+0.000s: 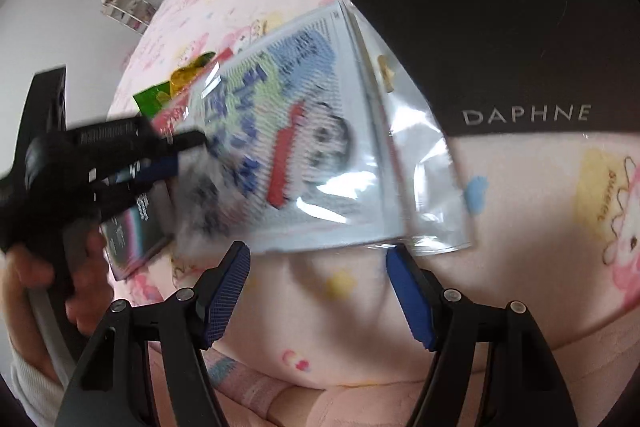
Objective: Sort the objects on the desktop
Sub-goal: 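Carry the held bead-art kit with the right gripper toward the black box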
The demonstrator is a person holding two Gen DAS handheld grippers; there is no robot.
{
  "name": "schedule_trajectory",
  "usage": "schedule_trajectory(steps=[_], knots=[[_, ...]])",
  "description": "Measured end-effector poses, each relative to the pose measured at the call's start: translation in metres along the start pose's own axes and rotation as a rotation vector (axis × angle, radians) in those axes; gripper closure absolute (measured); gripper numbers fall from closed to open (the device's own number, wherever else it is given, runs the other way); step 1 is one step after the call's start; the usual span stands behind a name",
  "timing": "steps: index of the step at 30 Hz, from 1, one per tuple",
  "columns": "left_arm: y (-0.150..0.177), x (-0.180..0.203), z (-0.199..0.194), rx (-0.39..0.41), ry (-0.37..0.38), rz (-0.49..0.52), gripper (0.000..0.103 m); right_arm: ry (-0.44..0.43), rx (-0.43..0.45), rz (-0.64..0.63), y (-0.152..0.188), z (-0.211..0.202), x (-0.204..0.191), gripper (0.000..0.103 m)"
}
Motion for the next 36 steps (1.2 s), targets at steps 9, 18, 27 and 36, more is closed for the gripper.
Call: schedule_trajectory(steps=[9,18,27,36], knots=[[0.045,-0.002,-0.032,-0.087,0.053,-0.012,0.080,0.034,0.004,0.029,0.001,-0.006,0.014,0.034],[-0.019,0.002,-0.008,0.030,0.000,0.031,0.079,0.032,-0.002,0.012,0.000,-0.003,0.017,0.034],[-0.034,0.000,0.009,0.081,-0.013,0.113,0.079,0.042,0.002,-0.013,0.003,0.002,0.011,0.034],[0.016,-0.007,-0.010,-0.054,-0.029,0.127,0.079,0.019,0.041,0.015,-0.002,-0.006,0.014,0.035]])
Point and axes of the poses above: each gripper's, at about its wrist camera, not at the fingertips, and z roughly the way its jaws point, x to its right, y to its underside, the point moved 9 cm from there along z, roughly the way its jaws point, and after that the axes turned 15 degrees about x, right-handed, at the moved point
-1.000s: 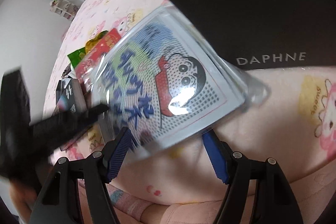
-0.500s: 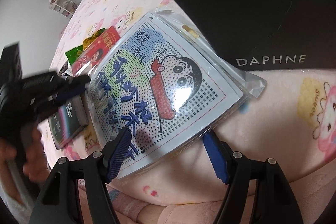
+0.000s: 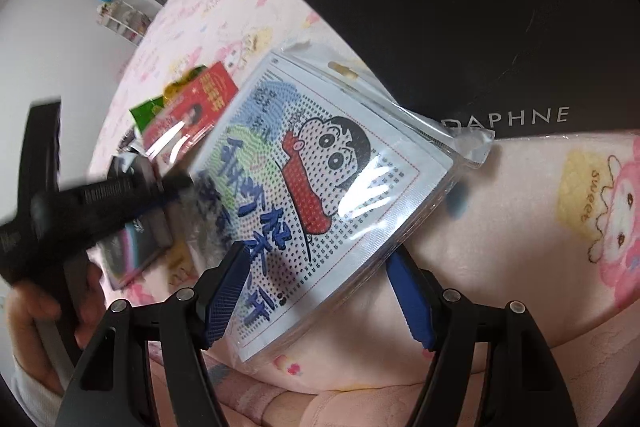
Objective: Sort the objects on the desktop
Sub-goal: 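Carry the held bead-art kit with the right gripper toward the black box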
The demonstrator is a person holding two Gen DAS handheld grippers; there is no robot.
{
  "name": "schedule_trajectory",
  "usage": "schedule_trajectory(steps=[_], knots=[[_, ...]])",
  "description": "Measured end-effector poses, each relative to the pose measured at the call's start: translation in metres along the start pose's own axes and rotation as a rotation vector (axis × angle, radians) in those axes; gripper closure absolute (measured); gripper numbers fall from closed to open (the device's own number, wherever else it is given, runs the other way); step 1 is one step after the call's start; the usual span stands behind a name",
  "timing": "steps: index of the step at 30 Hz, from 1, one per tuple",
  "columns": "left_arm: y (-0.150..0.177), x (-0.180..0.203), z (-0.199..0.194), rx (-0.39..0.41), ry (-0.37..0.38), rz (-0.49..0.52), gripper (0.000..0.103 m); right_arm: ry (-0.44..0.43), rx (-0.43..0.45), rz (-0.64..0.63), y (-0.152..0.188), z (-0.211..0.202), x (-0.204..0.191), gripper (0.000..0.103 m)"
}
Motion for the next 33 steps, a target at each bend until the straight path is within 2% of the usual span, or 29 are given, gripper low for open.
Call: schedule_trajectory(steps=[2,5,8,12,13,14,17,20,23,28,33], knots=[[0.018,0.005,-0.008,-0.030,0.037,0.014,0.079,-0.005,0.004,0.005,-0.001,-0.001,0.000,0.035],[0.011,0.007,-0.015,-0.020,0.087,-0.025,0.079,0.010,-0.006,0.006,0.001,0.000,0.002,0.034],[-0.019,0.005,-0.013,0.040,0.062,-0.002,0.078,0.023,-0.019,-0.004,0.004,-0.001,0.000,0.034],[-0.043,0.004,0.015,0.038,0.011,0.039,0.076,0.029,-0.051,-0.031,0.014,0.000,-0.003,0.034],[-0.045,0.003,0.019,0.049,0.015,0.036,0.071,0.028,-0.055,-0.033,0.016,0.001,-0.003,0.034],[-0.047,0.002,0.023,0.058,0.021,0.029,0.063,0.027,-0.058,-0.036,0.017,0.002,-0.004,0.034],[-0.048,0.000,0.031,0.056,0.062,-0.004,0.053,0.019,-0.057,-0.044,0.016,0.004,-0.004,0.034],[-0.039,0.002,0.034,0.009,0.093,-0.023,0.049,0.011,-0.057,-0.052,0.015,0.008,-0.006,0.034],[-0.029,0.003,0.023,0.007,0.073,-0.005,0.051,0.016,-0.045,-0.049,0.013,0.007,-0.005,0.034],[0.010,0.004,0.000,-0.027,0.035,0.019,0.052,0.022,-0.019,0.029,0.004,0.000,0.007,0.034],[0.038,0.003,-0.022,-0.039,0.066,-0.016,0.054,0.030,-0.028,0.078,-0.005,-0.001,0.018,0.034]])
Point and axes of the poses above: each gripper's, at about its wrist camera, not at the fingertips, and z roughly the way its jaws point, x to its right, y to its underside, the point moved 9 cm from there along z, roughly the way its jaws point, and after that the axes turned 15 degrees about x, right-handed, at the moved point
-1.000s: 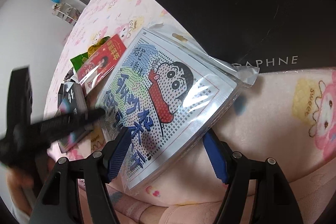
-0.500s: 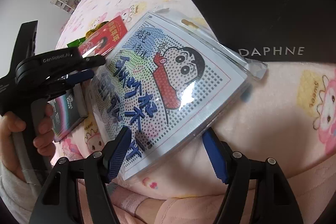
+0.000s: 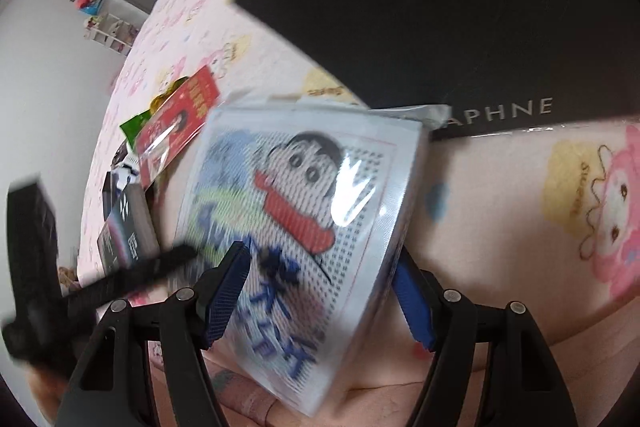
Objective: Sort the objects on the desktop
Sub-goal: 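Carry the held bead-art kit with the right gripper toward the black box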
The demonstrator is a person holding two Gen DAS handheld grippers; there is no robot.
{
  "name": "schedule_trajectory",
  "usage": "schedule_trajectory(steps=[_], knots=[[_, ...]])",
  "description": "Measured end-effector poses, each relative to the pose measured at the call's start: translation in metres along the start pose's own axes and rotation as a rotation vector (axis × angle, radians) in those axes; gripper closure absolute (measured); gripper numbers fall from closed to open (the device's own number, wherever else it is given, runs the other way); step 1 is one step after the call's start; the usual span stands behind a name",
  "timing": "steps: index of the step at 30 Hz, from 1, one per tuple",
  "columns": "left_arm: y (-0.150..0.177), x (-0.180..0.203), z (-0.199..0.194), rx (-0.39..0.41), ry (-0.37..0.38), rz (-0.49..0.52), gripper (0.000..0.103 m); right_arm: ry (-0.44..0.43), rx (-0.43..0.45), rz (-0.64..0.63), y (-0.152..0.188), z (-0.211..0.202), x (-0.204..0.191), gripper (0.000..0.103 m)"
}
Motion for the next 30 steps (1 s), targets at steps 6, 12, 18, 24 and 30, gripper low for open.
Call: schedule_trajectory(steps=[6,12,18,24,30], knots=[[-0.013,-0.007,0.002,0.063,0.009,-0.086,0.054,0.065,-0.049,-0.184,0.022,0.004,-0.014,0.031],[0.000,0.003,0.007,-0.007,-0.050,-0.019,0.041,0.053,0.000,-0.213,0.014,0.002,-0.025,0.029],[-0.010,-0.021,-0.003,0.041,0.007,-0.225,0.046,0.029,0.025,-0.331,-0.008,0.009,-0.056,0.030],[-0.017,-0.014,0.003,0.071,0.038,-0.229,0.060,0.049,-0.040,-0.282,0.005,0.002,-0.033,0.030],[-0.013,-0.015,0.008,0.064,0.012,-0.192,0.060,0.070,-0.084,-0.256,0.031,-0.004,-0.023,0.030]])
Point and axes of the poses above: each gripper's, at about its wrist camera, not at the fingertips, and z roughly the way its jaws point, x to its right, y to its underside, the point moved 9 cm from there along z, roughly the way its jaws point, and after that the axes turned 15 degrees about x, right-handed, at the moved point
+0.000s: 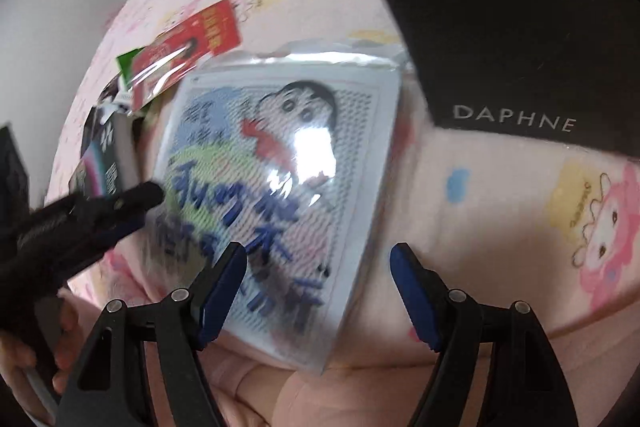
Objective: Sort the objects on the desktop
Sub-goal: 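Carry the held bead-art kit with the right gripper toward the black box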
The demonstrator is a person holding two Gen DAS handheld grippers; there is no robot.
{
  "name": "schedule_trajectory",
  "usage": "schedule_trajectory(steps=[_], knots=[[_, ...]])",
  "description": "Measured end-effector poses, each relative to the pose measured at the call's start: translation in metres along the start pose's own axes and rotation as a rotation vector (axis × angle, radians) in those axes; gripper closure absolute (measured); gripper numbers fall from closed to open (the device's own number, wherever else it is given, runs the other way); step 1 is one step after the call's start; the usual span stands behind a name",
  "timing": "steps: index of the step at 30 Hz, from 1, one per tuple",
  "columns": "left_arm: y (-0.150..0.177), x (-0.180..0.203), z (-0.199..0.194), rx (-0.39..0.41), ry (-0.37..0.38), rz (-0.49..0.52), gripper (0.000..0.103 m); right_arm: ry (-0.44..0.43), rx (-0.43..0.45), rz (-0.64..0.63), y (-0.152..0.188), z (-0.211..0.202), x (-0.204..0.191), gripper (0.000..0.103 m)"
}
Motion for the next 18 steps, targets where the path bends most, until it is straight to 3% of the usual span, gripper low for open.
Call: schedule_trajectory(steps=[4,8,12,18], knots=[[0.008,-0.005,-0.005,-0.019,-0.019,0.016,0.060,0.009,0.034,-0.040,-0.006,0.003,-0.008,0.038],[0.010,-0.007,-0.007,-0.021,0.004,-0.015,0.060,-0.021,0.146,-0.081,-0.042,-0.009,-0.016,0.044],[0.004,-0.009,-0.011,0.012,0.023,-0.053,0.060,-0.026,0.109,-0.060,-0.041,-0.003,-0.015,0.044],[0.010,-0.006,0.005,-0.028,-0.013,-0.010,0.055,-0.022,0.015,-0.039,-0.010,0.007,-0.004,0.042]])
Point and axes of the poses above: each gripper's, at about its wrist camera, not at the fingertips, and z roughly the way its jaws point, x to its right, y to its underside, the point moved 9 cm from there along z, roughly the way its jaws point, and after that the axes turned 15 degrees about x, right-handed, at the moved point
